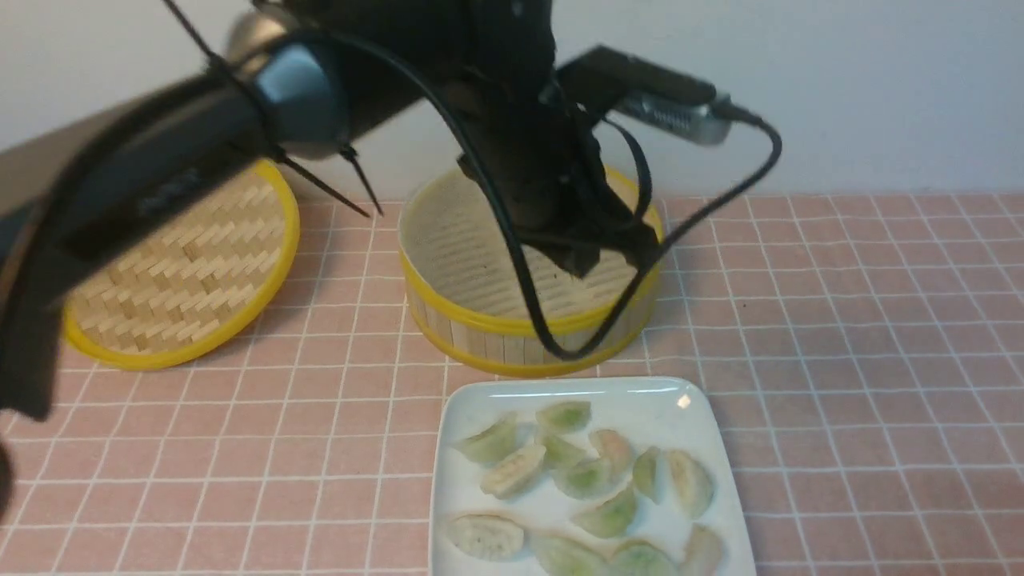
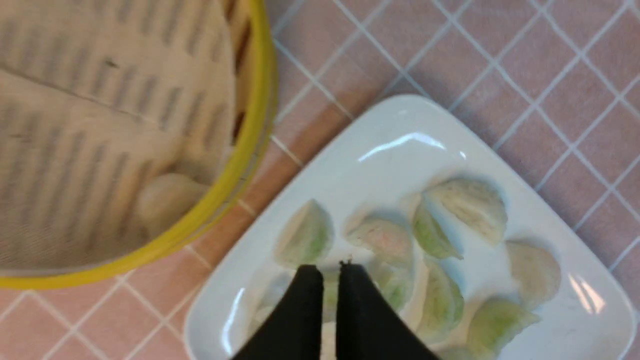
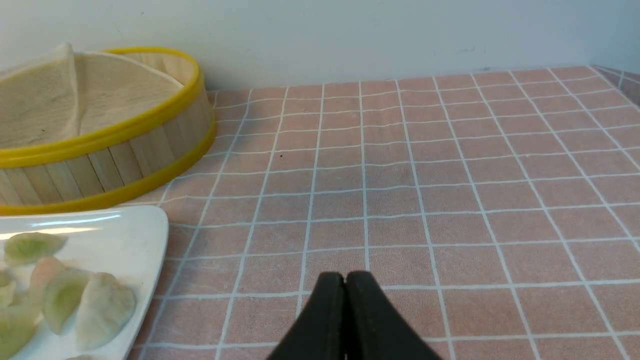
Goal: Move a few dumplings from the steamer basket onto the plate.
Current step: Use the left arm to put the dumpling into the plate
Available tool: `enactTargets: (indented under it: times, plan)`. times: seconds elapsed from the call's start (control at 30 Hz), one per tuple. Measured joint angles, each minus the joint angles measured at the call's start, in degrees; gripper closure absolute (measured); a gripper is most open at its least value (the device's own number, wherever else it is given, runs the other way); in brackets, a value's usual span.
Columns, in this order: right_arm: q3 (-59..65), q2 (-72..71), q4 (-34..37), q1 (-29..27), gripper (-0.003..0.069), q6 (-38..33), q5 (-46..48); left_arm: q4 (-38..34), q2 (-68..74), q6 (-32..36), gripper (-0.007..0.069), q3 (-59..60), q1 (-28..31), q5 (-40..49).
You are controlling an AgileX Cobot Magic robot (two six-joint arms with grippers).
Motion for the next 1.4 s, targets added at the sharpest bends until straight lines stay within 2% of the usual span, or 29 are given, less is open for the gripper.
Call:
enactTargets:
  times: [0.17,0.3,0.53,0.67,0.8,1.07,1.4]
  plan:
    - [0.00,0.00,0.00,0.00,0.0672,0.00,0.00,1.18,-11.53,-1.95,0.0631,2.88,0.18,-1.84]
    - [0.00,0.00,0.00,0.00,0.0672,0.00,0.00,1.80,-24.97,-3.18,0.0631,12.92,0.18,-9.16]
    - [0.00,0.00,0.00,0.00,0.0672,0.00,0.00,3.43,-48.98,-6.18,0.0631,41.02,0.18,-28.53]
    - [0.00,0.00,0.00,0.00,0.0672,0.00,0.00,3.62,-63.33,-7.27,0.0631,58.79,0.18,-42.68]
    - [0.00,0.00,0.00,0.00,0.0672,0.06,0.00,3.62,-72.29,-7.27,0.0631,69.73,0.18,-50.09]
    - [0.00,0.00,0.00,0.00,0.0672,0.19,0.00,3.73,-88.48,-7.36,0.0631,80.48,0.18,-53.78]
    - [0.00,0.00,0.00,0.00,0.0672,0.19,0.00,8.02,-92.72,-7.31,0.0631,82.41,0.18,-53.40]
